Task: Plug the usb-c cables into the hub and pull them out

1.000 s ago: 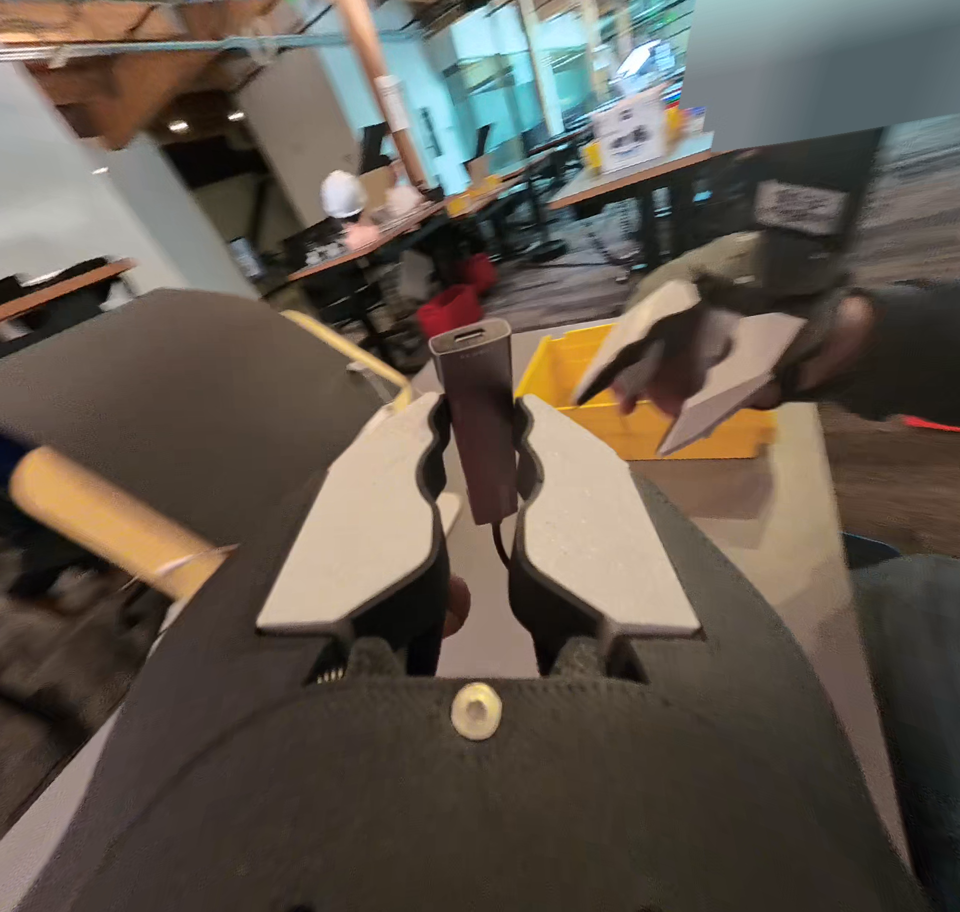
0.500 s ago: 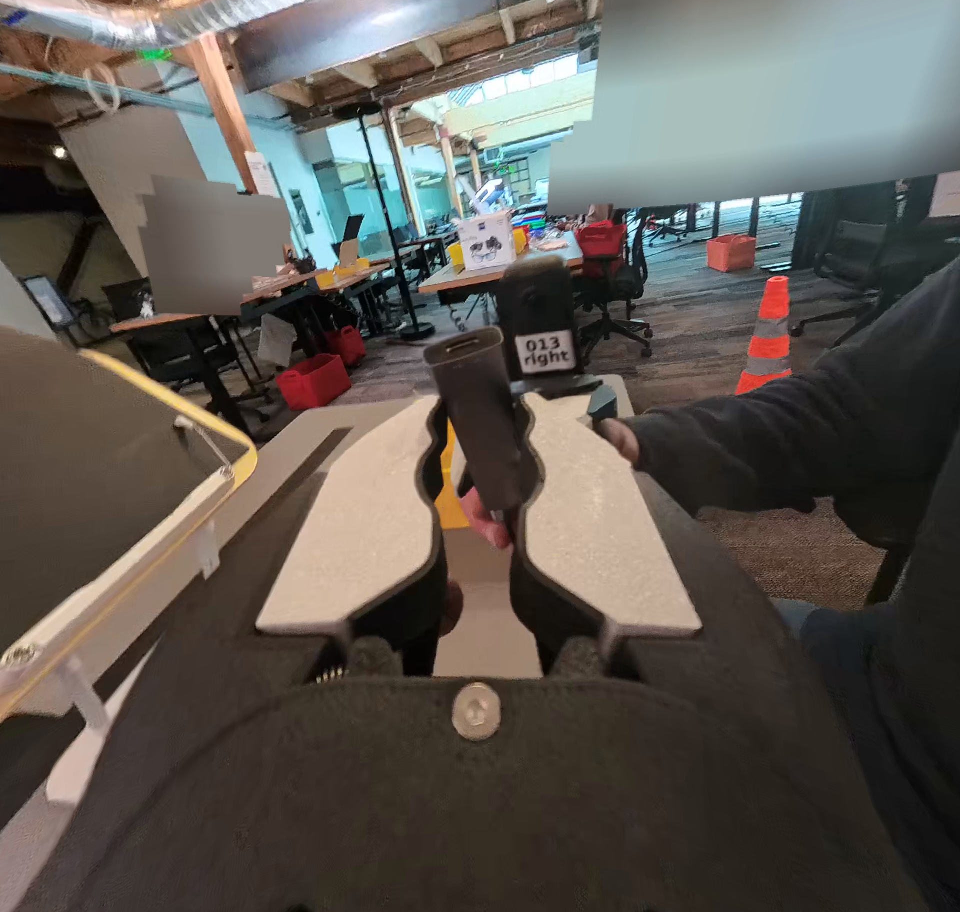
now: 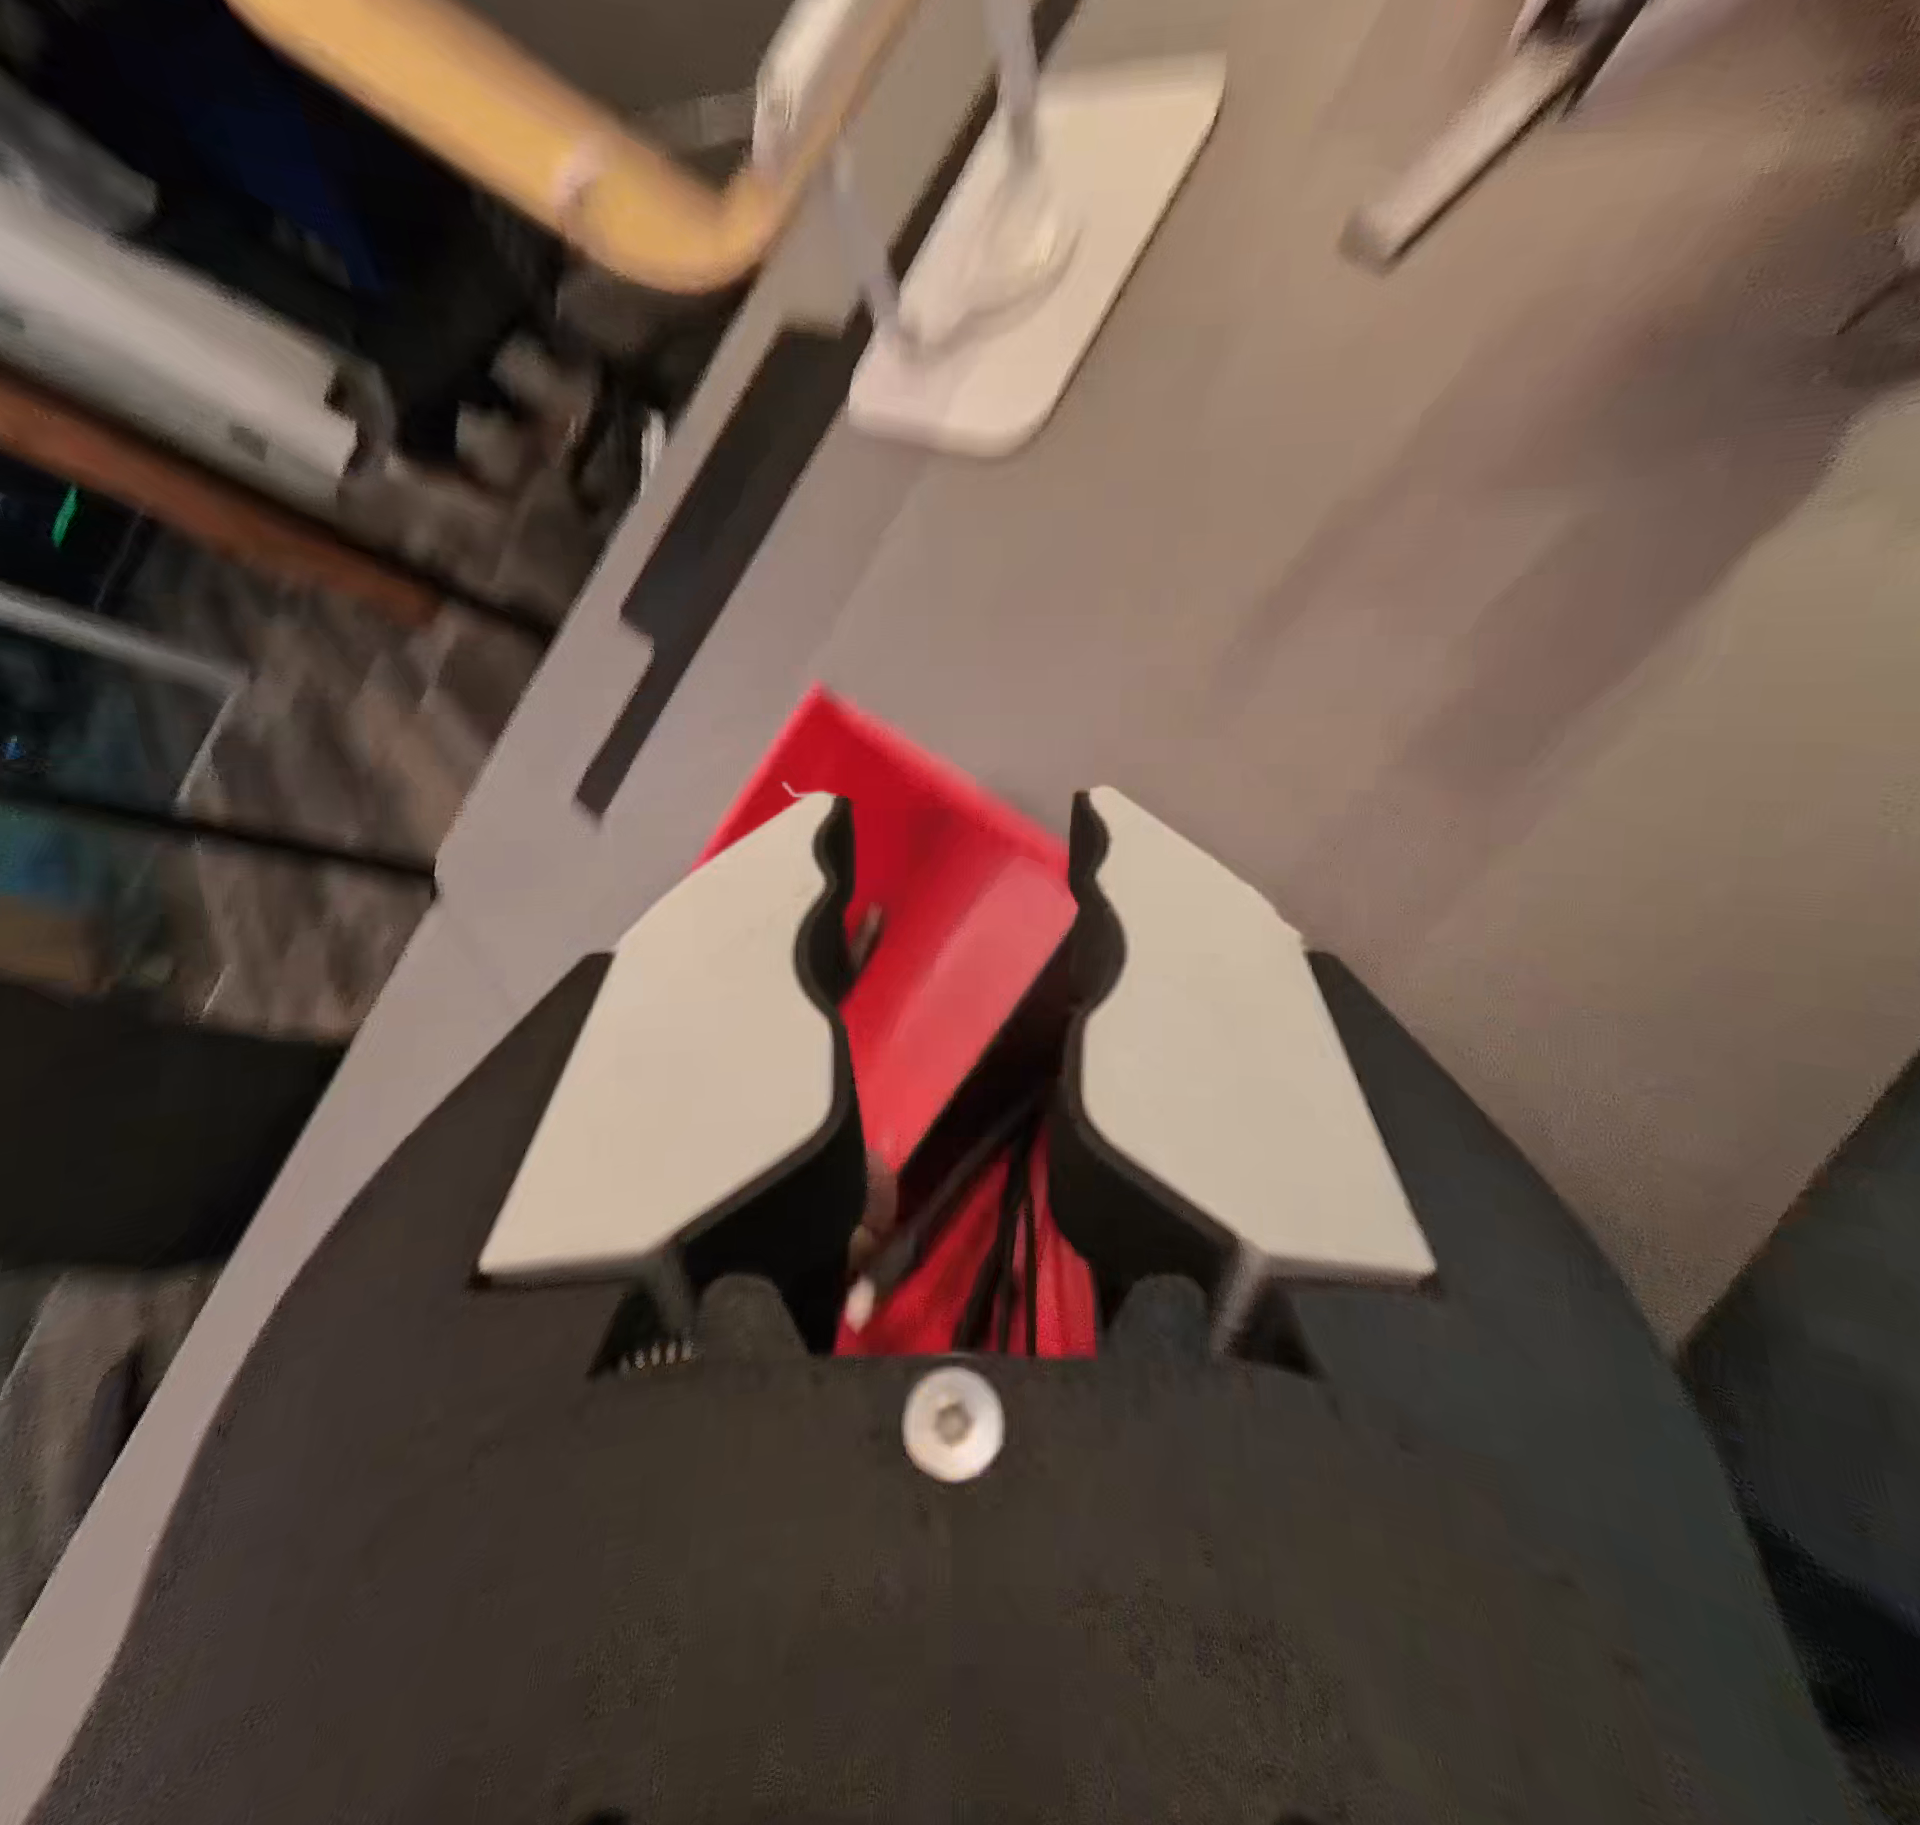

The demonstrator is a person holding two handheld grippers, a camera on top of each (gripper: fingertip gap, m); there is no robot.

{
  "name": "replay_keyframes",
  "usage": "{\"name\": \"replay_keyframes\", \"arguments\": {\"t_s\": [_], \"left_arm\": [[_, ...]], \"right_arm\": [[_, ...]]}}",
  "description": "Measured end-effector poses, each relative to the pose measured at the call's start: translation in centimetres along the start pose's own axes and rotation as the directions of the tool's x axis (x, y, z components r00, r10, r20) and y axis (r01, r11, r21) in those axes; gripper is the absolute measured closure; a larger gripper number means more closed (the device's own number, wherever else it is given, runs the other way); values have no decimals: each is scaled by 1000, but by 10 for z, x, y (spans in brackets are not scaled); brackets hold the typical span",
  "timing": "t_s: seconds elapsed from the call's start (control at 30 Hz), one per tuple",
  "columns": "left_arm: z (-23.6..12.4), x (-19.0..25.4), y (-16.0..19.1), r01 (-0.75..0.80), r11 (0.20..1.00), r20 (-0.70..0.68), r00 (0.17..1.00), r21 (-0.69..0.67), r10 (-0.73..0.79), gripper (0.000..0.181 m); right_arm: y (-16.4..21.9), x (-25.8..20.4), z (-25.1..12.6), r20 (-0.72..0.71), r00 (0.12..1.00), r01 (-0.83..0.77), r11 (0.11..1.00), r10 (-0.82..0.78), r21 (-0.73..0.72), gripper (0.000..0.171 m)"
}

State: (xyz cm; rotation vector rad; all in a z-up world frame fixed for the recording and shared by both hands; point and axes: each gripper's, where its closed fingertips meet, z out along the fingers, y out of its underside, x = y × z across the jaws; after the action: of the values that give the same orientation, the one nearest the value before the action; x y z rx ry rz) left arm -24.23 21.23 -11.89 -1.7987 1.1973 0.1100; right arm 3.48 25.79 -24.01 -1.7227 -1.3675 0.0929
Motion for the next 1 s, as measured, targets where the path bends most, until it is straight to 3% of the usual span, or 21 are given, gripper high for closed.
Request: {"name": "replay_keyframes", "arguments": {"t_s": [0.2,0.4,0.6,0.77,1.0], "left_arm": [[-11,1,106,41,949,46,999,-312,-28,140],[6,-8,165,-102,868,108,979,-485,175,140],[16,-33,180,-320,768,192,849,-555,492,141],[25,-36,182,-432,695,221,736,-574,640,168],[-5,-64,152,-341,785,467,657,-517,592,170]], "right_arm": [[34,-14,22,10,999,50,987,-49,-150,153],[46,-17,27,-6,998,63,982,-65,-179,158],[41,-10,23,-48,997,56,986,-64,-156,158],[36,-9,22,-67,994,78,986,-89,-145,160],[29,-3,14,-106,989,90,988,-103,-123,162]]}}
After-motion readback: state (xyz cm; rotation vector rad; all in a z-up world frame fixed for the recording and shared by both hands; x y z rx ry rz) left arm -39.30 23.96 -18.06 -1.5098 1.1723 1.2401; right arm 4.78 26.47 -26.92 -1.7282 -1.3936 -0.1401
